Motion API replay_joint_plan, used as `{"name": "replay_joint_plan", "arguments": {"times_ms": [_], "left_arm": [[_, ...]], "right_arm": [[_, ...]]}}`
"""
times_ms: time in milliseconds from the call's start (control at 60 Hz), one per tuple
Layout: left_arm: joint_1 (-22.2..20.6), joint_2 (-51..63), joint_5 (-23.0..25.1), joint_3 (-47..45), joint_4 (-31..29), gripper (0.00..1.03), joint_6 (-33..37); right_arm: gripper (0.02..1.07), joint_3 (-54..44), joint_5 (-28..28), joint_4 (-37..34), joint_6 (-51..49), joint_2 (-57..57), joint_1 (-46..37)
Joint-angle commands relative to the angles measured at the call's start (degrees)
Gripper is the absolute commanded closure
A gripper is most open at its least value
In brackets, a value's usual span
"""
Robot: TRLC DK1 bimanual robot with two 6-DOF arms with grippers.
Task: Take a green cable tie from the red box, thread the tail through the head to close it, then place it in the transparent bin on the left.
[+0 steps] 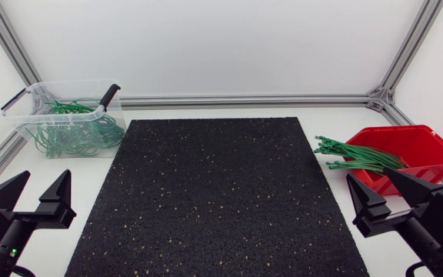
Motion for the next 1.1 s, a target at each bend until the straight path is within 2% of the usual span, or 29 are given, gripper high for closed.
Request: {"name": "replay_joint_plan", "arguments": {"times_ms": [0, 400, 617, 917, 1083], "left_arm": [[-0.33, -0.5, -0.67, -2.31, -1.19, 0.05, -0.66], [-0.33, -0.41, -0.67, -2.31, -1.19, 0.05, -0.66], [-0.42, -0.32, -0.67, -2.31, -1.19, 0.05, -0.66], [-0.68, -0.32, -0.67, -2.31, -1.19, 0.05, -0.66], [-0.59, -0.32, -0.67, -2.31, -1.19, 0.05, -0.66]], "right_arm": [[0.05, -0.74, 0.27, -2.27, -0.72, -0.58, 0.51], [0.05, -0.56, 1.5, -2.18, -0.8, -0.67, 0.51], [0.05, 3.83, 1.94, -2.18, -0.89, 0.74, 0.24], [0.05, 20.0, 2.12, -9.21, -0.8, 13.92, -1.95], [0.06, 29.41, 1.68, -13.69, -2.21, 27.9, -6.44]]}}
